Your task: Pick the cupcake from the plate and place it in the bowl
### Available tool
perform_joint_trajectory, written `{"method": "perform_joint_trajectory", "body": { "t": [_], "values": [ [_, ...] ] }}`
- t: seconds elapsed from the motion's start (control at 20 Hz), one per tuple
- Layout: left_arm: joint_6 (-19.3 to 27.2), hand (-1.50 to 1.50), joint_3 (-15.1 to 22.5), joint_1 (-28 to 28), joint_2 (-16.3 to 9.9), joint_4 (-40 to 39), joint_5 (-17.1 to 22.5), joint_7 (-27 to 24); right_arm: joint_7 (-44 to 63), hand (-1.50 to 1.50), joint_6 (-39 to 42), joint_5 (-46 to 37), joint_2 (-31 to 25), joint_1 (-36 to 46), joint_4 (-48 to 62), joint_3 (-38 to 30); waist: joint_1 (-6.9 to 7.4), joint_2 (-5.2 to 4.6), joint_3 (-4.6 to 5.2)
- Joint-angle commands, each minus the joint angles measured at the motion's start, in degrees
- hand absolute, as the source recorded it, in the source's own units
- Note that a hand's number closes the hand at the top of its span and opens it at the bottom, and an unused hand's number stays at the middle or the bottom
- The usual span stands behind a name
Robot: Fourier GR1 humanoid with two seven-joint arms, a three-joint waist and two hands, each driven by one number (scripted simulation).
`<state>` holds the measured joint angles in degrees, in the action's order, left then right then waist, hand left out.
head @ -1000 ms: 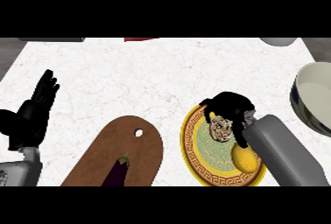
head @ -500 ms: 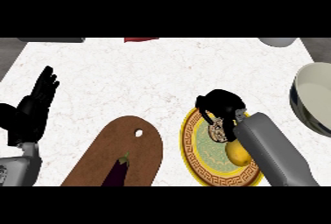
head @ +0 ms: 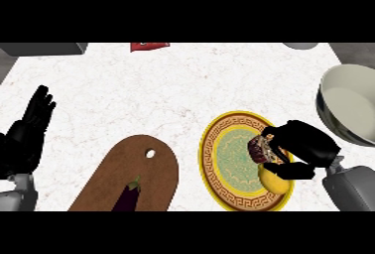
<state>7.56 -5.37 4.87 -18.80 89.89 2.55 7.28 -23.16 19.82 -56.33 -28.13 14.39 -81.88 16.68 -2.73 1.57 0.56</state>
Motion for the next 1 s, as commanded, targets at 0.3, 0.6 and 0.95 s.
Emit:
{"method": "perform_joint_trajectory", "body": {
  "t": [0.3, 0.6, 0.95],
  "values": [
    [-0.32, 0.0, -2.12, -3.06, -0.83, 1.31, 0.25, -1.22, -7.18, 1.5, -5.0, 16.56, -11.67, -20.13, -26.42, -23.23, -1.57, -0.44, -0.49],
    [-0.69, 0.0, -0.66, -1.29, 0.26, 2.36, 0.55, 0.84, -3.75, 1.5, 6.24, 38.17, -13.39, -18.98, -30.45, -42.76, -0.53, -0.78, -0.46],
    [-0.92, 0.0, 1.65, 0.53, 2.84, 1.03, -1.26, 0.05, 5.42, 1.5, 13.03, 47.25, -16.09, -14.46, -24.49, -53.1, 2.46, -1.49, -0.53]
  ]
}}
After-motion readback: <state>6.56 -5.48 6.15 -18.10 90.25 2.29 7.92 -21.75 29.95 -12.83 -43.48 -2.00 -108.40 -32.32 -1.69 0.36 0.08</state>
